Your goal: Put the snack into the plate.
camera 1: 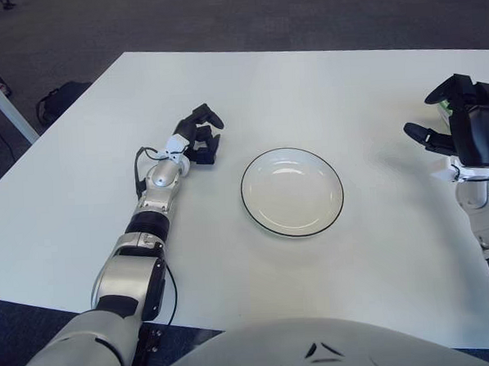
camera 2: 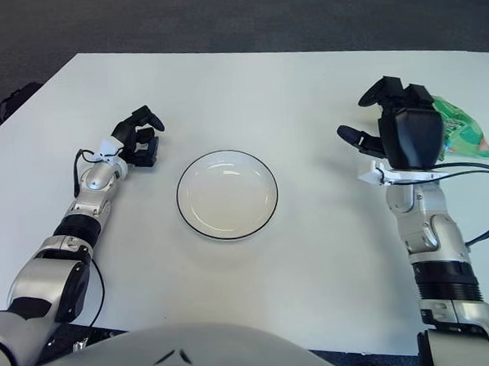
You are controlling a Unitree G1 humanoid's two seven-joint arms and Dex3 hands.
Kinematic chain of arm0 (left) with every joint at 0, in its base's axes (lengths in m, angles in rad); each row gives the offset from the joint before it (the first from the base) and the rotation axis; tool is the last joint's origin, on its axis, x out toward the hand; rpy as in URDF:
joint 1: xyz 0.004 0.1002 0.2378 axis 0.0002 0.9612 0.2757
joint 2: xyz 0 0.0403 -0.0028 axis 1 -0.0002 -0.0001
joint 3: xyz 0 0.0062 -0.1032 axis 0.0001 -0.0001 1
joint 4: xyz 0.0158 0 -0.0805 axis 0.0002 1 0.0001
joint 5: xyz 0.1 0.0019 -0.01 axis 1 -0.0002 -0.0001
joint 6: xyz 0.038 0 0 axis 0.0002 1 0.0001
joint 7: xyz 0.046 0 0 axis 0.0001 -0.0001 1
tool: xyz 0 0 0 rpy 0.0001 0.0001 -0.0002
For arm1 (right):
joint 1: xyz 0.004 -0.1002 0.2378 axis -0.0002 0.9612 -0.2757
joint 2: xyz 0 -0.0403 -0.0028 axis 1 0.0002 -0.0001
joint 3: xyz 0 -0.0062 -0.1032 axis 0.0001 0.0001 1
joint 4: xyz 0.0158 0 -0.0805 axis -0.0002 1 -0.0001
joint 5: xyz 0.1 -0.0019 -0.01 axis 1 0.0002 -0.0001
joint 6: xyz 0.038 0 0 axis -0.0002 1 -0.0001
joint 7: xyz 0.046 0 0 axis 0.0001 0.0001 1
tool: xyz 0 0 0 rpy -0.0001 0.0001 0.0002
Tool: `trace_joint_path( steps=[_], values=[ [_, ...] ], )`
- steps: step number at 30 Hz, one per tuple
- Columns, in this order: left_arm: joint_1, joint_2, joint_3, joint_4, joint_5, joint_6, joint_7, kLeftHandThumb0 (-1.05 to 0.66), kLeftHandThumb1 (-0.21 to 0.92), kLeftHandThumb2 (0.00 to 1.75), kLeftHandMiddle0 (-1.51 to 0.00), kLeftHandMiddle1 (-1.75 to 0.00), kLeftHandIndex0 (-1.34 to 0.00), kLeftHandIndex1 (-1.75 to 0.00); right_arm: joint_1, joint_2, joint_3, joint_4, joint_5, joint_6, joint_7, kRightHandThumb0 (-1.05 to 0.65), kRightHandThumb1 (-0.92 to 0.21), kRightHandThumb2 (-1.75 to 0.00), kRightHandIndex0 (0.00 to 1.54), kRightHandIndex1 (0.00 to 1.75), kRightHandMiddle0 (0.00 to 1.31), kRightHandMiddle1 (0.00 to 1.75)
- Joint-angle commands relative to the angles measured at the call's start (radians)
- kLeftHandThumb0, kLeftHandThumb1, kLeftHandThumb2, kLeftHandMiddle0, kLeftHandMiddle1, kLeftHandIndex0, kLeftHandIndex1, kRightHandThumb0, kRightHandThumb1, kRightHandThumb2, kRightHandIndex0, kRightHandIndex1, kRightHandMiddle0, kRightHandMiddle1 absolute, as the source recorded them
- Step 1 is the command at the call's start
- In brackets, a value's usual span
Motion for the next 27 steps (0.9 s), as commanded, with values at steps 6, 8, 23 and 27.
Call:
trace_joint_path(
  steps=[6,8,23,27],
  values=[
    [0.086,-0.008,-0.028,0.087,0.040,0.008,0.005,-0.46,0.38,1.23,-1.08,-1.75,-0.56,-1.75,0.001,-0.058,-0.040,0.000,-0.041,0.032,-0.024,-0.90,-0.92,-0.72,0.17,1.23,0.04,1.47],
    [0.086,-0.007,-0.030,0.088,0.041,0.006,0.007,-0.46,0.38,1.24,-1.08,-1.75,-0.56,-1.75,0.003,-0.066,-0.047,-0.004,-0.060,0.046,-0.043,-0.91,-0.92,-0.71,0.18,1.22,0.04,1.47],
    [0.089,0.004,-0.037,0.093,0.043,-0.018,0.008,-0.46,0.38,1.24,-1.08,-1.75,-0.56,-1.75,0.050,-0.147,-0.131,-0.079,-0.094,0.147,0.034,-0.95,-0.92,-0.77,0.18,1.14,0.09,1.46],
    [0.088,0.006,-0.038,0.098,0.043,-0.024,0.009,-0.46,0.38,1.24,-1.08,-1.75,-0.56,-1.75,0.068,-0.184,-0.167,-0.041,-0.060,0.140,0.070,-0.97,-0.92,-0.83,0.15,1.02,0.06,1.41]
  ],
)
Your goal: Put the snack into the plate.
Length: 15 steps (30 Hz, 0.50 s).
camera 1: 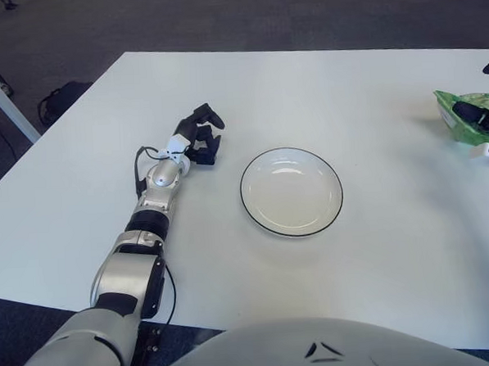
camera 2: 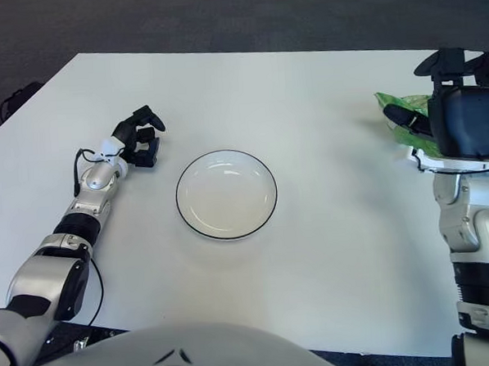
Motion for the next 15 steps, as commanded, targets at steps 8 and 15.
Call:
trace_joint_path(
  steps=[8,15],
  values=[
    [0.098,-0.004,-0.019,0.077,0.033,0.011,-0.007,-0.46,0.38,1.23,-1.06,-1.75,-0.56,-1.75,-0.045,-0.094,-0.023,0.290,0.073,-0.035,-0.006,-0.98,-0.92,-0.91,0.12,0.87,0.01,1.26],
    [0.089,0.002,-0.018,0.094,0.033,0.010,-0.007,-0.46,0.38,1.23,-1.07,-1.75,-0.56,-1.75,-0.075,-0.089,0.015,0.306,0.075,0.043,0.047,-0.98,-0.92,-1.00,0.07,0.69,0.00,1.05]
  ],
)
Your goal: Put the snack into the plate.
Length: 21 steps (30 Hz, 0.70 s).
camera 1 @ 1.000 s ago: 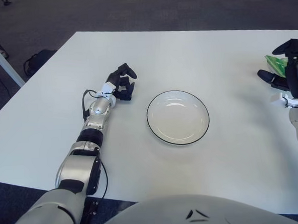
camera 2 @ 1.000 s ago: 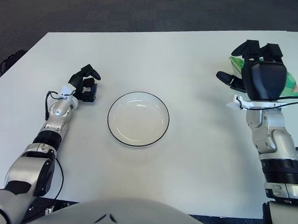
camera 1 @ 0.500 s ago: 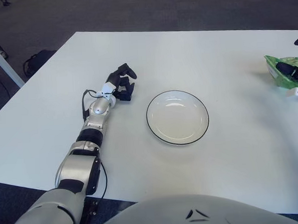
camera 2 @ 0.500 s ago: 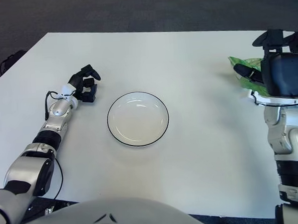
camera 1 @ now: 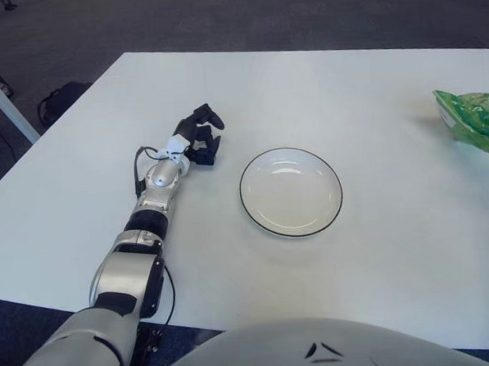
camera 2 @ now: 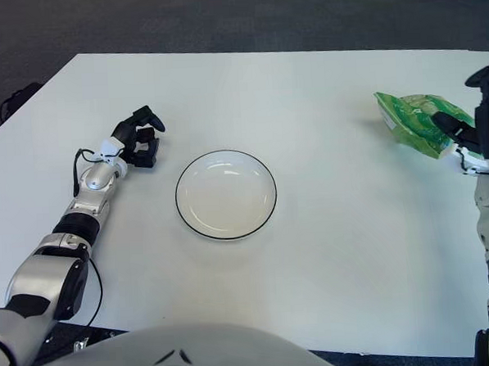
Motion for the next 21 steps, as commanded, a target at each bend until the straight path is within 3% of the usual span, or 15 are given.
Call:
trace_joint_path(
  steps=[1,15,21],
  values=[
    [0.091,-0.009,-0.017,0.078,0.031,0.025,-0.006,-0.46,0.38,1.23,-1.07,-1.75,-0.56,-1.75,-0.037,-0.011,0.028,0.001,0.008,0.026,0.022,-0.98,-0.92,-1.01,0.06,0.67,0.00,1.03],
    [0.080,-0.009,-0.018,0.107,0.041,0.018,0.018,-0.46,0.38,1.24,-1.08,-1.75,-0.56,-1.75,-0.092,-0.012,0.093,0.094,0.025,0.141,0.093,-0.98,-0.92,-1.05,0.00,0.48,0.00,0.87],
    [0.080,-0.010,-0.020,0.108,0.042,0.012,0.019,-0.46,0.36,1.26,-1.08,-1.75,-0.57,-1.75,-0.158,-0.015,0.133,0.212,0.062,0.130,0.124,-0.99,-0.92,-1.06,0.00,0.45,0.00,0.81]
  ],
)
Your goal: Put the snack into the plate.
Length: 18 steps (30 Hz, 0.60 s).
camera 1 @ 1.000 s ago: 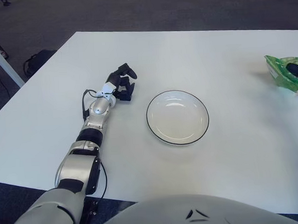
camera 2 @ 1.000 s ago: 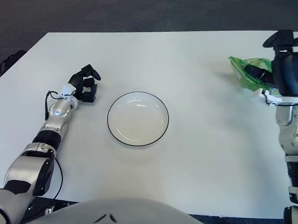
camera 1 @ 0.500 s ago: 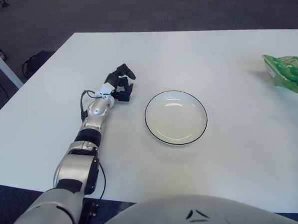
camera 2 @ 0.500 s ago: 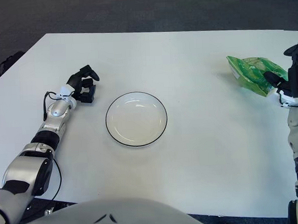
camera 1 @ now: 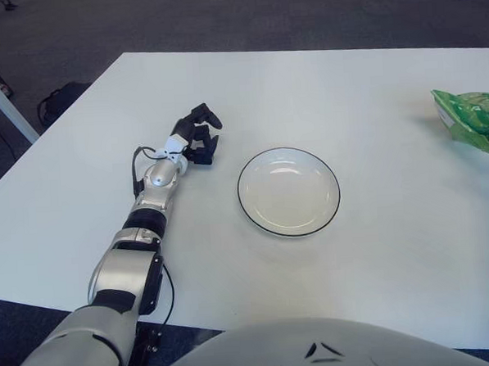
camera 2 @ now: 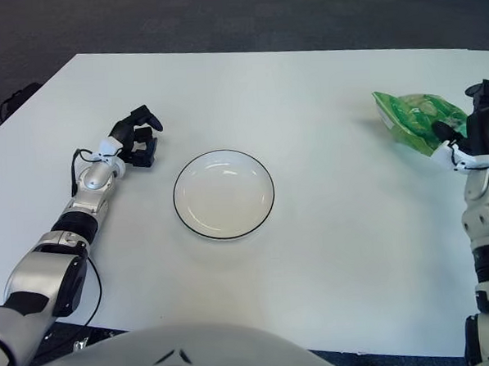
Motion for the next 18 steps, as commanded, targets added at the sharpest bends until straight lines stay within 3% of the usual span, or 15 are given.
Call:
trace_joint_path(
  steps=[1,12,18],
  values=[
    [0.097,-0.013,-0.019,0.071,0.033,0.028,0.002,-0.46,0.36,1.26,-1.09,-1.75,-0.57,-1.75,-0.048,-0.013,0.021,0.064,0.042,-0.017,0.032,-0.99,-0.92,-1.06,0.00,0.45,0.00,0.81],
    [0.098,-0.016,-0.021,0.071,0.039,0.025,0.007,-0.47,0.36,1.26,-1.09,-1.75,-0.58,-1.75,-0.191,0.029,0.086,0.332,0.176,-0.148,0.095,-0.89,-0.92,-1.04,0.00,0.36,0.00,0.73],
    [0.102,-0.018,-0.021,0.065,0.045,0.026,0.015,-0.46,0.37,1.25,-1.07,-1.75,-0.57,-1.75,-0.223,0.025,0.100,0.408,0.253,-0.239,0.160,-0.87,-0.92,-1.04,0.01,0.35,0.00,0.66]
  ],
)
